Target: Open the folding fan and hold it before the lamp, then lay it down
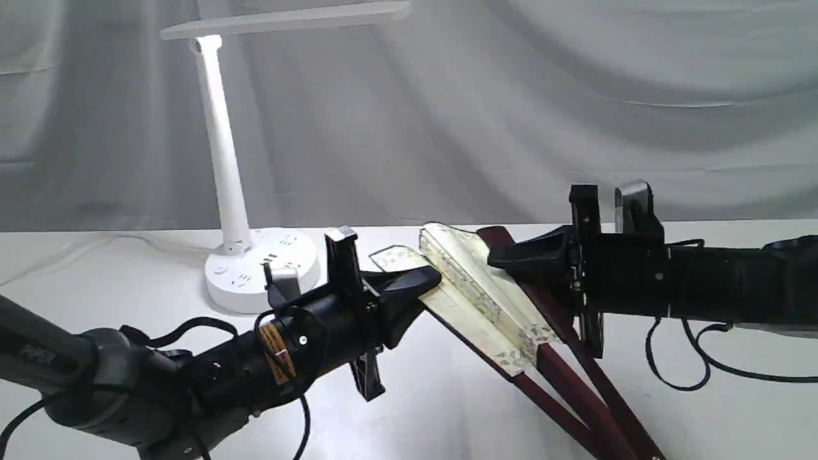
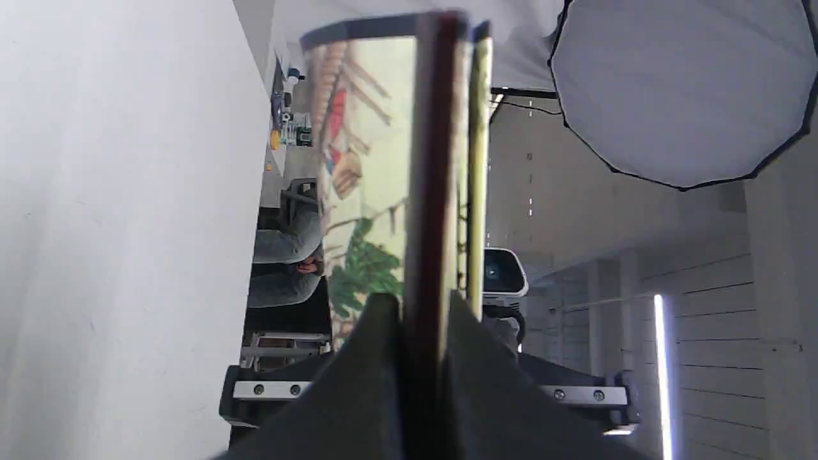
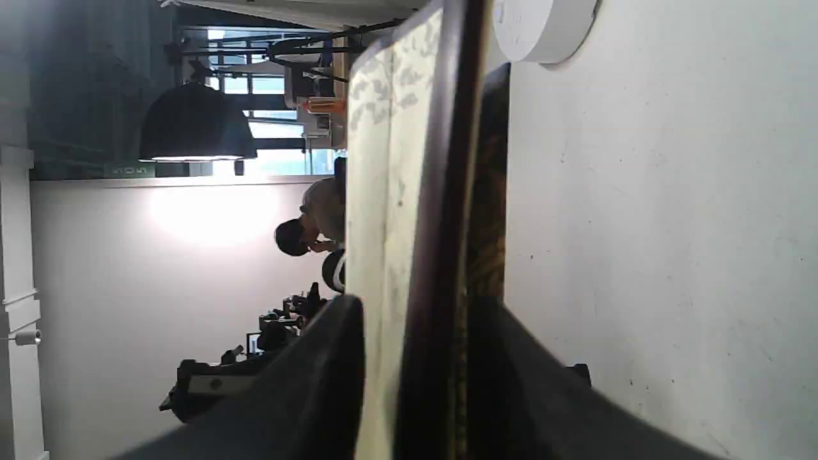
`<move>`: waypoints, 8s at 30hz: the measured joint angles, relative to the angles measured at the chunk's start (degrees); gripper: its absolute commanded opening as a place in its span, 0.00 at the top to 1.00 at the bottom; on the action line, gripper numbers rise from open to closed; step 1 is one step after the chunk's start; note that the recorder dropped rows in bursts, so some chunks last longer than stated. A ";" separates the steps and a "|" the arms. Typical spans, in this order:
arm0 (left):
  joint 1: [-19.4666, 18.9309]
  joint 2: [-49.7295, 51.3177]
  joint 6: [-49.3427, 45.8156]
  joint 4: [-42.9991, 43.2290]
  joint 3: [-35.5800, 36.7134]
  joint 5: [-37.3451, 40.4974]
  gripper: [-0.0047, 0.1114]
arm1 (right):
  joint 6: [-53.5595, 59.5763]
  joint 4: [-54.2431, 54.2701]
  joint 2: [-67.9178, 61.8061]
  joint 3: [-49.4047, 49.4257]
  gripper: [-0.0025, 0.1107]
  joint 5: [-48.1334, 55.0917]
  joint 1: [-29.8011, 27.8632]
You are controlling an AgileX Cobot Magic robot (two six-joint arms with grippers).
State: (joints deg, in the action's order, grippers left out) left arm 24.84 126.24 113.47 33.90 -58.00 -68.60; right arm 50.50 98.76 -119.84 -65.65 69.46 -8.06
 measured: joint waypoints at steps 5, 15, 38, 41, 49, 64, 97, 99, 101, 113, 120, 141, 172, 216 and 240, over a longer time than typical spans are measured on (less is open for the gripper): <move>0.00 0.00 0.00 0.00 0.00 0.00 0.96 | 0.80 0.46 -0.03 0.00 0.98 0.00 0.00; -0.47 0.05 -2.69 -1.51 0.00 0.00 0.96 | 0.91 2.10 -0.35 -0.10 0.98 0.00 0.00; -0.47 0.72 -8.24 -13.21 0.00 0.21 0.96 | 0.57 2.86 -2.55 -0.66 0.98 -0.93 -8.69; -0.47 0.72 -9.45 -14.89 0.00 0.21 0.96 | 0.57 2.86 -2.55 -0.66 0.98 -0.54 -11.32; 1.30 0.72 -13.26 -22.43 0.00 0.21 0.96 | 0.57 2.68 -2.55 -0.66 0.98 0.13 -18.53; 9.86 0.72 -27.44 -47.41 0.00 0.33 0.96 | 0.43 0.48 -2.55 -0.66 0.98 0.26 -26.78; 16.13 0.72 -32.05 -69.53 0.00 1.74 0.96 | -2.69 -3.29 -2.55 5.54 0.98 3.25 -38.21; 16.13 0.72 -32.17 -69.78 0.00 1.74 0.96 | -2.25 -2.49 -2.55 6.98 0.98 3.25 -38.21; 16.13 0.72 -32.17 -69.95 0.00 1.74 0.96 | -1.61 -1.84 -2.55 7.81 0.98 3.25 -38.21; 16.13 0.72 -32.25 -71.77 0.00 1.74 0.96 | -0.87 -1.07 0.58 9.57 0.98 2.79 -38.21; 16.13 0.72 -31.85 -73.01 0.00 1.74 0.96 | -0.51 -1.17 2.11 9.79 0.98 2.79 -38.21; 16.13 -6.24 -33.71 -75.01 2.07 2.78 0.96 | -0.90 -0.70 8.52 9.84 0.98 4.20 -38.21; 7.50 -28.47 -35.17 -79.95 23.21 2.72 0.96 | -2.68 2.83 15.58 9.92 0.98 1.28 -16.83; -7.44 -35.12 -34.79 -70.66 22.19 6.44 0.96 | -15.95 2.83 18.20 -2.53 0.98 -12.11 -3.46; -10.02 -35.18 -30.30 -66.54 21.77 8.79 0.96 | -17.32 2.26 19.05 -7.87 0.98 -12.87 -3.31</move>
State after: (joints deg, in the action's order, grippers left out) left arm 14.82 91.06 83.17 -32.63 -36.23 -59.81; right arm 33.18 101.02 -100.79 -73.51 56.59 -11.37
